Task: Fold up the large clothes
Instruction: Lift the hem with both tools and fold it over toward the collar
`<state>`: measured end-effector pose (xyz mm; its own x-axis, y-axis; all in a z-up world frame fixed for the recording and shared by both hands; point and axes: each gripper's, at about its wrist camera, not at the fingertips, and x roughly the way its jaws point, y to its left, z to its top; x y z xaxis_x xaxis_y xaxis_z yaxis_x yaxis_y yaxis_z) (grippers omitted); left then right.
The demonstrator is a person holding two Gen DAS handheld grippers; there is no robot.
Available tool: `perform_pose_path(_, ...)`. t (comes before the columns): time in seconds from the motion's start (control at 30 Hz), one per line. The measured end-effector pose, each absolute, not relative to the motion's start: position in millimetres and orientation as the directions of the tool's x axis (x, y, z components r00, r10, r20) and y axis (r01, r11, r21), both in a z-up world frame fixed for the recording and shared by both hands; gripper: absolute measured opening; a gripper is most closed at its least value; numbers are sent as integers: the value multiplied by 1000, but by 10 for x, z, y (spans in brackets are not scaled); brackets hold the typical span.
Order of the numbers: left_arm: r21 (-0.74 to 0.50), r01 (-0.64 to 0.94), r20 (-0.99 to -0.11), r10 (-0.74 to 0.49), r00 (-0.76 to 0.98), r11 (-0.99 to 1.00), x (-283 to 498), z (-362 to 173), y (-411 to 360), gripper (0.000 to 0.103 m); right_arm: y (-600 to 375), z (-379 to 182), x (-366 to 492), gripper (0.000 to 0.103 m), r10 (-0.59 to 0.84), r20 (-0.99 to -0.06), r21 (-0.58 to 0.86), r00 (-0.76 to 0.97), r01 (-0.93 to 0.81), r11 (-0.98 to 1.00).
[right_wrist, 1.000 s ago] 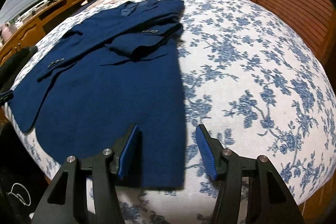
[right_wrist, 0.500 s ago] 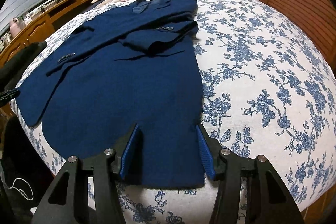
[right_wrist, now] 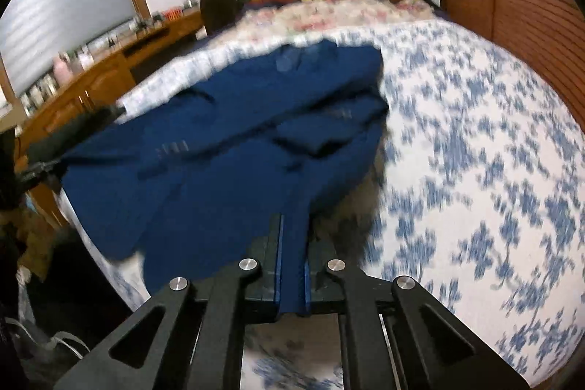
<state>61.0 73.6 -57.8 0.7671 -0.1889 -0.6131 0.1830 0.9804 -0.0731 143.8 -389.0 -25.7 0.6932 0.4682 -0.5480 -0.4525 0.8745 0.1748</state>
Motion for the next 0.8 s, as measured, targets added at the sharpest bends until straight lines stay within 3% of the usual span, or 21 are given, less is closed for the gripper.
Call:
perform_pose_path(0.3,-45,211,-476,-206,855,977,549,296,697,4,-3991,478,1084,7,509,-396,190,764,-474,859)
perform_pose_path(0.8,45,204,-195,-192,962,978,-154,1706,707,4,-4187,1592,-386,7,556,-142,45,819,-556,830)
